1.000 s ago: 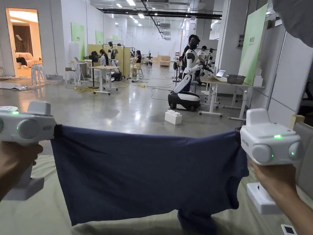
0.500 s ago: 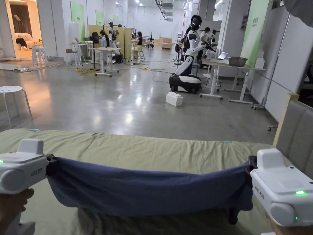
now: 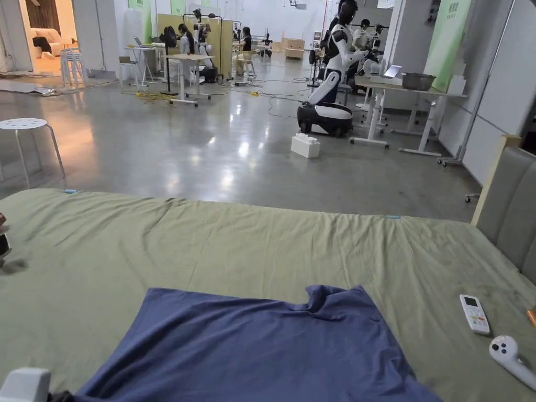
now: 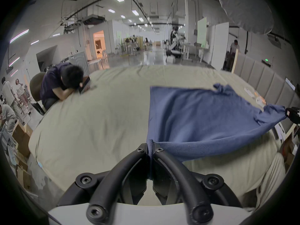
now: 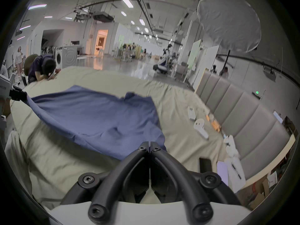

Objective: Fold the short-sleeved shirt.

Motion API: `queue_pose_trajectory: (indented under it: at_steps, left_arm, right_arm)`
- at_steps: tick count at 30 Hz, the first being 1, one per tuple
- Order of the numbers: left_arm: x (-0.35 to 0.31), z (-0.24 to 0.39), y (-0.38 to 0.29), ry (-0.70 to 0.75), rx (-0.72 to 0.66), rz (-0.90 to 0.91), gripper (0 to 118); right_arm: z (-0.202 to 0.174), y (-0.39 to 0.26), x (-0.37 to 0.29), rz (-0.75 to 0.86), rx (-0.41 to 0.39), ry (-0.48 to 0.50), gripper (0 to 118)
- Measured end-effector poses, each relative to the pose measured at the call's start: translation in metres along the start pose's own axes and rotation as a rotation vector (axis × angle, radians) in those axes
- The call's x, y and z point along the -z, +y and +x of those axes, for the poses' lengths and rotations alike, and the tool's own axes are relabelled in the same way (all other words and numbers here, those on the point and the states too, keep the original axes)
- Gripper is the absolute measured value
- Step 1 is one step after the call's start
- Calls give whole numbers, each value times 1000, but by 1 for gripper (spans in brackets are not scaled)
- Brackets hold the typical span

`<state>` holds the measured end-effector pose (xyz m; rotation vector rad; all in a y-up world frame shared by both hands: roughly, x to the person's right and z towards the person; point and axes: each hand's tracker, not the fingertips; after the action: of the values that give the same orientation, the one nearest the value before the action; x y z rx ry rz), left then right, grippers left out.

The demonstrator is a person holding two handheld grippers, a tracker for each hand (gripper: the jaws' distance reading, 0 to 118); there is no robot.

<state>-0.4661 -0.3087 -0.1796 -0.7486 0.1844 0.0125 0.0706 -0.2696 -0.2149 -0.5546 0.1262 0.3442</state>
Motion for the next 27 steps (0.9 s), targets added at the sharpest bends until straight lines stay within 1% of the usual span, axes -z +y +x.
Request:
queue_pose_trajectory:
  at_steps: [1, 2, 6, 9, 13, 15, 16, 18, 19, 21, 22, 24, 25, 27]
  left_arm:
    - [4, 1, -9, -3, 5, -15, 5]
    - [17, -3, -22, -14, 10, -40, 5]
    - [33, 1, -47, -10, 54, -122, 5]
    - [43, 3, -59, 3, 117, -149, 6]
    - [45, 2, -64, 9, 108, -151, 7]
    - [39, 3, -66, 15, 150, -140, 9]
    - [38, 3, -67, 13, 163, -143, 15]
    - [35, 4, -69, 19, 181, -181, 21]
    - [33, 3, -70, 10, 181, -205, 26]
    - [27, -3, -73, -10, 144, -197, 42]
    - [20, -3, -72, -26, 113, -187, 42]
    - [14, -7, -69, -40, 36, -178, 48]
    - [12, -9, -67, -36, 13, -166, 53]
    - [11, -12, -62, -14, -18, -123, 54]
  right_arm:
    - [-4, -10, 3, -35, 15, 15, 0]
    - [-7, -22, 6, -64, 12, 33, 0]
    - [-17, -59, 27, -186, 5, 40, 0]
    - [-25, -76, 37, -240, -6, 56, 0]
    - [-29, -88, 46, -271, 0, 54, 0]
    - [-31, -90, 47, -274, 0, 52, 0]
    - [-32, -90, 48, -276, -9, 50, 0]
    - [-30, -92, 54, -283, -25, 46, 1]
    - [-30, -91, 55, -286, -27, 45, 1]
    - [-29, -90, 55, -289, -30, 42, 1]
    - [-29, -89, 55, -290, -33, 39, 1]
    - [-30, -87, 55, -288, -53, 35, 4]
    - [-31, -86, 55, -289, -68, 23, 18]
    - [-33, -79, 52, -273, -72, 8, 57]
